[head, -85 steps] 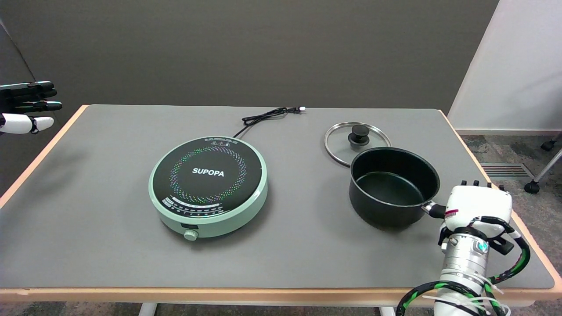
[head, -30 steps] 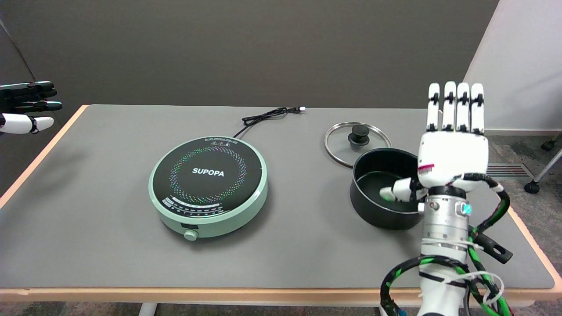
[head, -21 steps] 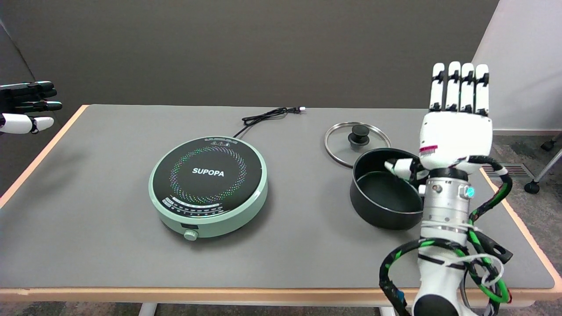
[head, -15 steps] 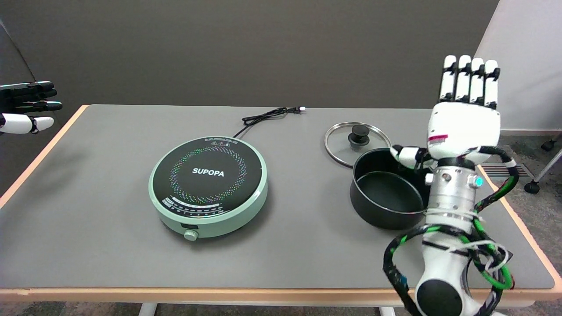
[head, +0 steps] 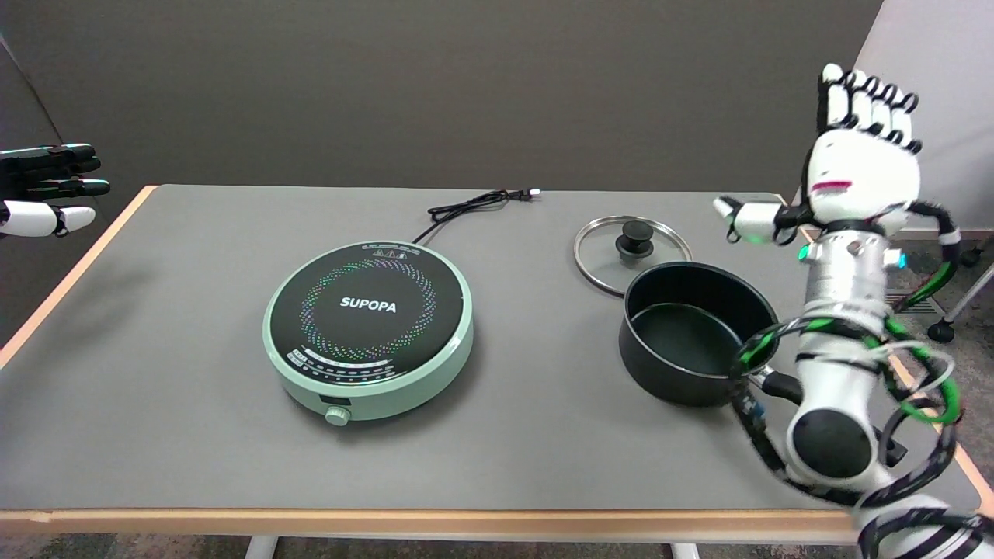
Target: Place the pot onto the table.
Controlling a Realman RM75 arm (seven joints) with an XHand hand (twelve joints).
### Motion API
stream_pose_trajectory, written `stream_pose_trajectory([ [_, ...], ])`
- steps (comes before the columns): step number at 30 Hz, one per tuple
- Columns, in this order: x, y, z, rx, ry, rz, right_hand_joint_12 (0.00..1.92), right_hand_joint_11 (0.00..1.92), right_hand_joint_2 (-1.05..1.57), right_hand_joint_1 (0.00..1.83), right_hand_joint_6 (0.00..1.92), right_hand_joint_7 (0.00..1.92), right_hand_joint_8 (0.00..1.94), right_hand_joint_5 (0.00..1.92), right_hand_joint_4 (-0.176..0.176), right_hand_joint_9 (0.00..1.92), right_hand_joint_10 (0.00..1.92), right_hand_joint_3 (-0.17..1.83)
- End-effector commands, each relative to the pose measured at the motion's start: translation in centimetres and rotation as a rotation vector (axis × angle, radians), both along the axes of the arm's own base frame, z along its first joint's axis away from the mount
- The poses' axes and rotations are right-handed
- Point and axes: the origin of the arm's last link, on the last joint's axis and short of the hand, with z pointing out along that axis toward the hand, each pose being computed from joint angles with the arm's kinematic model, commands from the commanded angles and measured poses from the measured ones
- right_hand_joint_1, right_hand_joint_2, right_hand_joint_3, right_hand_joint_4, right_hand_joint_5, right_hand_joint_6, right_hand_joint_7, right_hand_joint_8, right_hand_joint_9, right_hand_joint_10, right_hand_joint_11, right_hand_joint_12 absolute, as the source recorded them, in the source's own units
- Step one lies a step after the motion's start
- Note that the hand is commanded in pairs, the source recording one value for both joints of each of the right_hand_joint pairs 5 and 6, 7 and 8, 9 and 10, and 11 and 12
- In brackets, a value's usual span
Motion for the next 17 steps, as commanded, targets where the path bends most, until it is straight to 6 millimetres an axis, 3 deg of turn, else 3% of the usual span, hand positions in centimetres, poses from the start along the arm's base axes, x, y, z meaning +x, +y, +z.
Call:
stream_pose_trajectory([
  [1, 5.4, -0.3, 7.5, 0.096, -0.027, 0.081, 0.12, 0.12, 0.25, 0.9, 0.12, 0.12, 0.12, 0.12, 0.076, 0.12, 0.12, 0.59],
  [6, 5.0, 0.4, 10.3, 0.049, -0.072, 0.069, 0.15, 0.15, 0.23, 0.89, 0.15, 0.15, 0.15, 0.15, 0.116, 0.15, 0.15, 0.61],
  [11, 4.2, -0.1, 12.1, 0.167, -0.266, 0.074, 0.2, 0.2, 0.2, 0.87, 0.2, 0.2, 0.2, 0.2, 0.165, 0.2, 0.2, 0.63],
  [17, 4.3, -1.0, 13.6, 0.282, -0.401, 0.107, 0.25, 0.25, 0.18, 0.86, 0.25, 0.25, 0.25, 0.25, 0.176, 0.25, 0.25, 0.64],
])
